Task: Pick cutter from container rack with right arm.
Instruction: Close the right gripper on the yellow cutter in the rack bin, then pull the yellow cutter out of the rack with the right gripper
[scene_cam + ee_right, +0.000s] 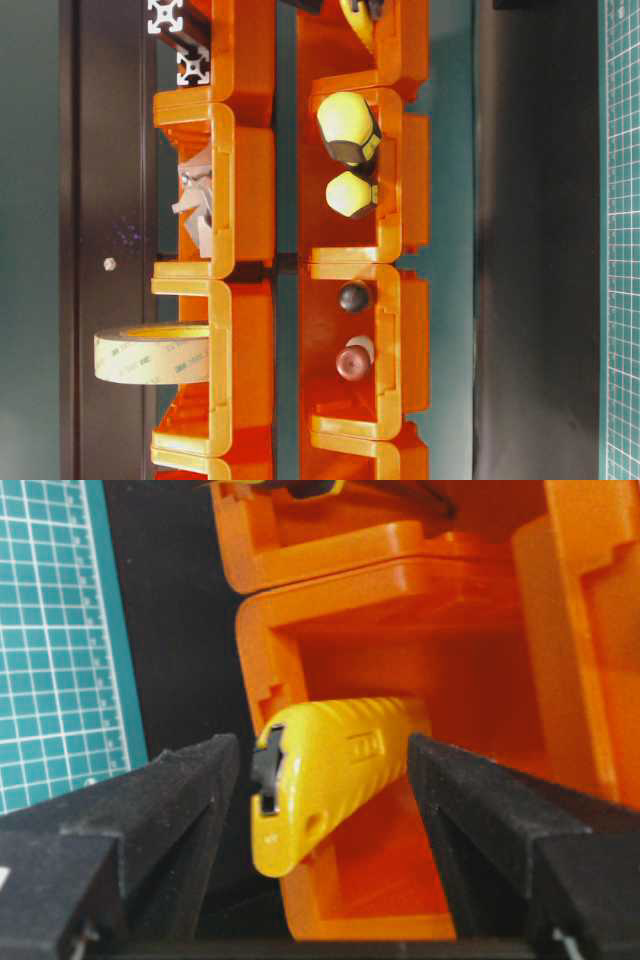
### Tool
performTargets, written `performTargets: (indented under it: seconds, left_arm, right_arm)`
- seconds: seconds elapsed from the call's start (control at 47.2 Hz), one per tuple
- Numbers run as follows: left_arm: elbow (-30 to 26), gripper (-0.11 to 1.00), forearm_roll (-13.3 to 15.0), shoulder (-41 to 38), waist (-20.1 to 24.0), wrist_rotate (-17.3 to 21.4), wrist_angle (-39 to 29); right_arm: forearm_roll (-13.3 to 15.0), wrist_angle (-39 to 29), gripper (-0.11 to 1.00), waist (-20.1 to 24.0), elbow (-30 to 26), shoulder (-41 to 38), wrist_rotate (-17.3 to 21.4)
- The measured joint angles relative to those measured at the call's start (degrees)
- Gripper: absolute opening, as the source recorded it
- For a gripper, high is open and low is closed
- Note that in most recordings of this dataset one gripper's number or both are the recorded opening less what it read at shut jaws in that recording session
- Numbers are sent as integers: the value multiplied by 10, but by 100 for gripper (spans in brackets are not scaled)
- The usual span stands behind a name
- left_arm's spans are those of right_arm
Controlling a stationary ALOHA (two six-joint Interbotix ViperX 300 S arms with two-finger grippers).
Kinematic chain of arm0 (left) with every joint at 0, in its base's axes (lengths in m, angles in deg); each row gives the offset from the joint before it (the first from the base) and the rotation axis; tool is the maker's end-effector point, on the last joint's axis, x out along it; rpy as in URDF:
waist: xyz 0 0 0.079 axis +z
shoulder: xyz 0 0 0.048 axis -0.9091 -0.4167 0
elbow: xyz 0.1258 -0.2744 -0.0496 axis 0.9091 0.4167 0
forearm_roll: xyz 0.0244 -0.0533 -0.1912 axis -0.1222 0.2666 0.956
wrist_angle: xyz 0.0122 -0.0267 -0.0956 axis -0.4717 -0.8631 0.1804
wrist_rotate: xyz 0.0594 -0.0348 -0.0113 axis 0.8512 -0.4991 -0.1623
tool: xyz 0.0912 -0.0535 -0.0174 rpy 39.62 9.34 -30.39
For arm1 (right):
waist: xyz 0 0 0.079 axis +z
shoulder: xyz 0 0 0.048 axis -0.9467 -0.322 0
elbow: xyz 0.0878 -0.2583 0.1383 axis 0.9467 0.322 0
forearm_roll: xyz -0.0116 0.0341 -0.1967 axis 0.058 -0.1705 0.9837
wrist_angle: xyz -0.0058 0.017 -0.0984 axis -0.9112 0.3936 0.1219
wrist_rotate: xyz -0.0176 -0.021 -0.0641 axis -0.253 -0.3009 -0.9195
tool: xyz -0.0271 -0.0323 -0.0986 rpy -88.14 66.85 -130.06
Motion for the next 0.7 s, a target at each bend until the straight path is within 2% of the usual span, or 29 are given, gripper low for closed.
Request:
performTargets:
  seconds: [0.148, 0.296, 0.487, 0.699]
  left_arm:
    - [0, 0, 0, 0, -1, -1, 0]
    - [1, 0, 0, 2, -1, -1, 0]
    - [0, 0, 0, 11, -3, -1, 0]
    - [1, 0, 0, 19, -3, -1, 0]
  right_arm:
    - [0, 5, 64, -10, 1, -7, 1]
    - [0, 5, 58, -11, 1, -15, 1]
    - [-4, 5, 35, -11, 1, -20, 2]
    - [-11, 4, 35, -9, 1, -19, 2]
